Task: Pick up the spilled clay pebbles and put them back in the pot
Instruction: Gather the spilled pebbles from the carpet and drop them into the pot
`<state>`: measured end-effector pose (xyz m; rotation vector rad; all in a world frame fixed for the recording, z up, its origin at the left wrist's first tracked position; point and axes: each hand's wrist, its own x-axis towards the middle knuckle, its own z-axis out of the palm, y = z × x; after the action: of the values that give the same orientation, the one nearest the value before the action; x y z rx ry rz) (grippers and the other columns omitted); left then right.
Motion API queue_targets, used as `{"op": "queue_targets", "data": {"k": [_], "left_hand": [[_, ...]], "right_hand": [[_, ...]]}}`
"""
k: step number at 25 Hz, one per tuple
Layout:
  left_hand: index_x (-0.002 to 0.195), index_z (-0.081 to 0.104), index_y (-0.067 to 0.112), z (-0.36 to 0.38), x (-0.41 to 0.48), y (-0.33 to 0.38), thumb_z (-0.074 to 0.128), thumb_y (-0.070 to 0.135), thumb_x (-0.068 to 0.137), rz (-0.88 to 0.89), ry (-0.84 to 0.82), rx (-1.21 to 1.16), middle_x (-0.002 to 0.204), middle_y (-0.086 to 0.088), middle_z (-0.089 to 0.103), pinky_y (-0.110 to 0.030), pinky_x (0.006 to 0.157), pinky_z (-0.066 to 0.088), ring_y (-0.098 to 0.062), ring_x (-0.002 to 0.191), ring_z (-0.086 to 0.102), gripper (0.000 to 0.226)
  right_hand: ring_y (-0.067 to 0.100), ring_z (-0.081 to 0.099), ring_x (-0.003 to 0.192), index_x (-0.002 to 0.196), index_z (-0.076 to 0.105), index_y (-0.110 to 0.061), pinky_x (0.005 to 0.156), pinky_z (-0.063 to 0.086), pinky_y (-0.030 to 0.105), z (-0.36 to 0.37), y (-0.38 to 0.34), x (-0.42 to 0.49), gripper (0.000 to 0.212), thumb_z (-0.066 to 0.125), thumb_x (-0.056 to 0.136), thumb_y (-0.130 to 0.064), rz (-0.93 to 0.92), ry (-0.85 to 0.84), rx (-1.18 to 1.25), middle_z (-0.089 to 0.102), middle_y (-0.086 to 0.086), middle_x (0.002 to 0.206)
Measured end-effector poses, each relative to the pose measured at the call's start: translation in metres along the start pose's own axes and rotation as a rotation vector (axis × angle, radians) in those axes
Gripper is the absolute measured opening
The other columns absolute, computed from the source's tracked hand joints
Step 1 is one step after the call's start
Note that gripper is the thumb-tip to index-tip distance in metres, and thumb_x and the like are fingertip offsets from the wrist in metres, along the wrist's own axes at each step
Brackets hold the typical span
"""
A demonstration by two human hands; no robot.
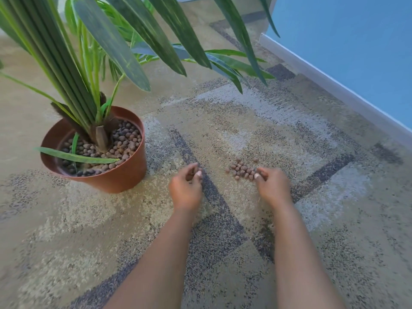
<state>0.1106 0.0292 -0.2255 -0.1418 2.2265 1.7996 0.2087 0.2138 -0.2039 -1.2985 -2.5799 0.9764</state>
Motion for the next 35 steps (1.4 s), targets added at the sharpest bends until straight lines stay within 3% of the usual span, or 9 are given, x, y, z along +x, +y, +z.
{"op": "queue_targets", "data": {"k": [2, 4, 8, 13, 16, 18, 23, 29, 35], "left_hand": [[0.1, 0.072, 0.02, -0.006, -0.002, 0.009, 0.065, -0.004, 0.085, -0.26, -0.017, -0.543, 0.101, -0.006, 0.074, -0.021, 0.07, 0.059, -0.012, 0.083, 0.075, 0.029], [0.101, 0.072, 0.009, -0.014, -0.007, 0.008, 0.062, -0.011, 0.082, -0.398, -0.095, -0.752, 0.112, -0.013, 0.07, -0.023, 0.075, 0.059, -0.017, 0.09, 0.075, 0.03], [0.1, 0.072, 0.0, -0.021, -0.013, 0.004, 0.061, -0.015, 0.08, -0.489, -0.186, -0.754, 0.129, -0.016, 0.061, -0.024, 0.076, 0.059, -0.027, 0.102, 0.071, 0.027], [0.102, 0.069, -0.003, -0.012, -0.007, 0.016, 0.064, -0.01, 0.083, -0.538, -0.184, -0.598, 0.113, -0.019, 0.068, -0.024, 0.078, 0.06, -0.026, 0.099, 0.07, 0.021], [0.099, 0.067, -0.005, -0.002, -0.007, 0.025, 0.061, -0.005, 0.088, -0.608, -0.197, -0.615, 0.112, -0.02, 0.064, -0.027, 0.082, 0.059, -0.025, 0.101, 0.068, 0.012], [0.098, 0.065, -0.007, 0.003, -0.011, 0.028, 0.058, -0.002, 0.092, -0.664, -0.237, -0.675, 0.11, -0.021, 0.062, -0.033, 0.087, 0.059, -0.026, 0.102, 0.065, 0.011], [0.106, 0.062, -0.008, 0.001, -0.019, 0.032, 0.051, 0.005, 0.097, -0.696, -0.344, -0.711, 0.109, -0.023, 0.06, -0.034, 0.078, 0.062, -0.03, 0.1, 0.065, 0.019], [0.096, 0.066, -0.005, -0.007, -0.01, 0.047, 0.041, 0.011, 0.101, -0.689, -0.336, -0.716, 0.091, -0.018, 0.069, -0.029, 0.06, 0.059, -0.017, 0.063, 0.068, 0.03], [0.101, 0.063, -0.01, -0.026, -0.005, 0.078, 0.042, -0.001, 0.097, -0.646, -0.247, -0.696, 0.077, -0.016, 0.06, -0.031, 0.055, 0.061, -0.023, 0.068, 0.062, 0.023]], "right_hand": [[0.024, 0.057, 0.097, 0.129, 0.062, -0.016, 0.093, 0.048, 0.038, 0.0, -0.008, 0.006, 0.032, 0.052, 0.099, -0.021, -0.049, -0.093, -0.054, 0.054, 0.015, 0.126], [0.024, 0.053, 0.099, 0.122, 0.063, -0.014, 0.1, 0.044, 0.044, 0.004, -0.017, 0.008, 0.032, 0.055, 0.097, -0.032, -0.062, -0.138, -0.113, 0.05, 0.01, 0.117], [0.019, 0.048, 0.094, 0.101, 0.061, -0.013, 0.094, 0.043, 0.037, 0.011, -0.027, 0.007, 0.021, 0.067, 0.089, -0.03, -0.047, -0.124, -0.141, 0.044, 0.006, 0.108], [0.018, 0.051, 0.091, 0.098, 0.066, -0.014, 0.095, 0.046, 0.035, 0.012, -0.029, 0.0, 0.012, 0.068, 0.087, -0.012, -0.053, -0.075, -0.097, 0.057, 0.009, 0.113], [0.005, 0.056, 0.067, 0.094, 0.071, -0.022, 0.059, 0.048, 0.01, 0.008, -0.029, -0.007, 0.011, 0.071, 0.086, -0.014, 0.026, 0.005, 0.098, 0.064, -0.002, 0.1], [0.002, 0.06, 0.065, 0.084, 0.069, -0.026, 0.047, 0.043, 0.008, 0.004, -0.035, -0.011, 0.013, 0.071, 0.086, -0.014, 0.111, -0.023, 0.281, 0.069, -0.005, 0.094], [0.021, 0.07, 0.088, 0.089, 0.07, -0.015, 0.086, 0.057, 0.04, 0.002, -0.07, -0.021, 0.01, 0.072, 0.083, -0.007, 0.094, -0.288, 0.5, 0.072, 0.005, 0.095], [0.006, 0.067, 0.074, 0.085, 0.073, -0.022, 0.061, 0.048, 0.017, 0.018, -0.11, -0.038, 0.008, 0.074, 0.084, -0.014, -0.115, -0.34, 0.178, 0.071, -0.006, 0.084], [0.016, 0.074, 0.072, 0.084, 0.072, -0.015, 0.071, 0.062, 0.034, -0.002, -0.13, -0.037, 0.009, 0.072, 0.084, -0.005, -0.004, -0.3, 0.481, 0.074, 0.009, 0.087]]}}
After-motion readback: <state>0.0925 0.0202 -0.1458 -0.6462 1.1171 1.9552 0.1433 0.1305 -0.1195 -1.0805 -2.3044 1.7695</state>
